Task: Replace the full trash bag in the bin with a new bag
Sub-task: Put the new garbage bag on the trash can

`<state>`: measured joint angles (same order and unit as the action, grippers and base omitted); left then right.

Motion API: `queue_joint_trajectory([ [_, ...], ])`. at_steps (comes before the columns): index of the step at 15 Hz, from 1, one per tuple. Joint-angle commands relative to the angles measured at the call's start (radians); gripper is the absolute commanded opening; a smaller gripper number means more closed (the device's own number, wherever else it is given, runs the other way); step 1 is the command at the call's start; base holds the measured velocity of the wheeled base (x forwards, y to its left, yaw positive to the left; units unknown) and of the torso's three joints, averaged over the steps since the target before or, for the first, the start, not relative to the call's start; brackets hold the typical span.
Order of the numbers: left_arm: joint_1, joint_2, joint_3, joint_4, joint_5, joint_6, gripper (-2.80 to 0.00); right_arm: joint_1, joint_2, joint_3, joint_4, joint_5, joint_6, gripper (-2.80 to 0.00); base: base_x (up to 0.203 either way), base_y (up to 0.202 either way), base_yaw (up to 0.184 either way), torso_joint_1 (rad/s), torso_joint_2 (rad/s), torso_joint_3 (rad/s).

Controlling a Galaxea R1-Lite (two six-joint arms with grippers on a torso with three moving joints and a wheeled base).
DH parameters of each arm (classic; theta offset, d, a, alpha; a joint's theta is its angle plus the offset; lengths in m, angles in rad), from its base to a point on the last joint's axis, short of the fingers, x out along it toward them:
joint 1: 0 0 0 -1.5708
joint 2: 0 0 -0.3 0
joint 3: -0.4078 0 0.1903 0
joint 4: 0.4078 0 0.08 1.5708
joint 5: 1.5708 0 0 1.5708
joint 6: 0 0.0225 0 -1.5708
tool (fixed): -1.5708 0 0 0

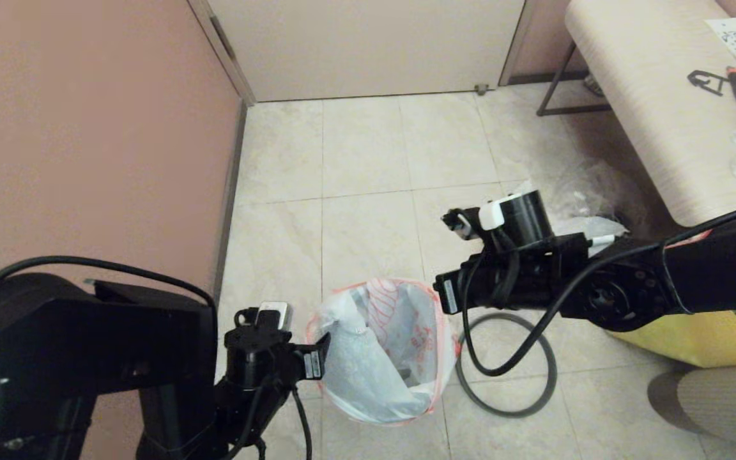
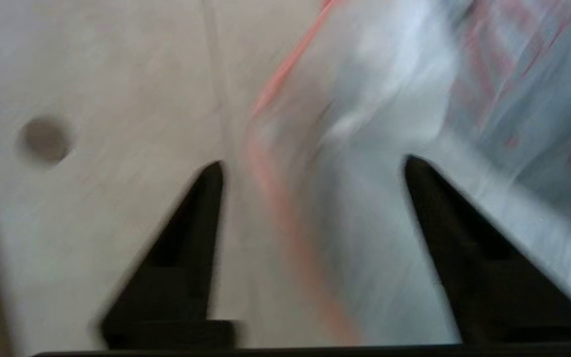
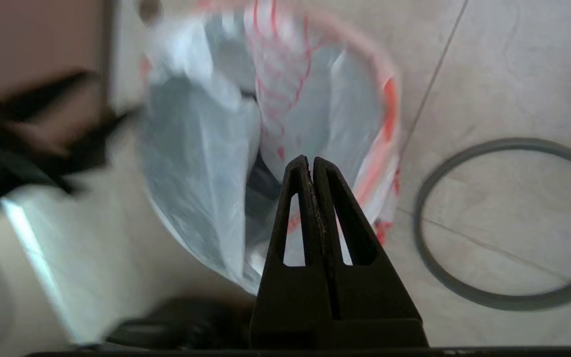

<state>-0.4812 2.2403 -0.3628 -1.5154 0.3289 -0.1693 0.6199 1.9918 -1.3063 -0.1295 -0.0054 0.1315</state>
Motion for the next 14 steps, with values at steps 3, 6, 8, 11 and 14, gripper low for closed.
queue_joint_trajectory([
  [3, 0.028, -0.110, 0.260, -0.013, -0.016, -0.004, -2.80, 0.123, 0.176, -0.084, 0.034, -0.156, -0.044, -2.80, 0.000, 0.000, 0.000, 0.000, 0.00, 0.000],
  [6, 0.041, -0.112, 0.366, -0.014, -0.129, -0.082, -2.80, 0.180, 0.329, -0.313, 0.165, -0.255, -0.066, -2.80, 0.000, 0.000, 0.000, 0.000, 0.00, 0.000],
  [8, 0.032, -0.086, 0.356, -0.015, -0.216, -0.101, -2.80, 0.196, 0.452, -0.460, 0.239, -0.277, -0.075, -2.80, 0.000, 0.000, 0.000, 0.000, 0.00, 0.000],
  [11, 0.105, -0.103, 0.297, -0.015, -0.414, -0.144, -2.80, 0.193, 0.624, -0.595, 0.351, -0.287, -0.086, -2.80, 0.000, 0.000, 0.000, 0.000, 0.00, 0.000],
  [14, 0.135, -0.117, 0.293, -0.015, -0.495, -0.154, -2.80, 0.173, 0.748, -0.668, 0.353, -0.284, -0.103, -2.80, 0.000, 0.000, 0.000, 0.000, 0.00, 0.000],
])
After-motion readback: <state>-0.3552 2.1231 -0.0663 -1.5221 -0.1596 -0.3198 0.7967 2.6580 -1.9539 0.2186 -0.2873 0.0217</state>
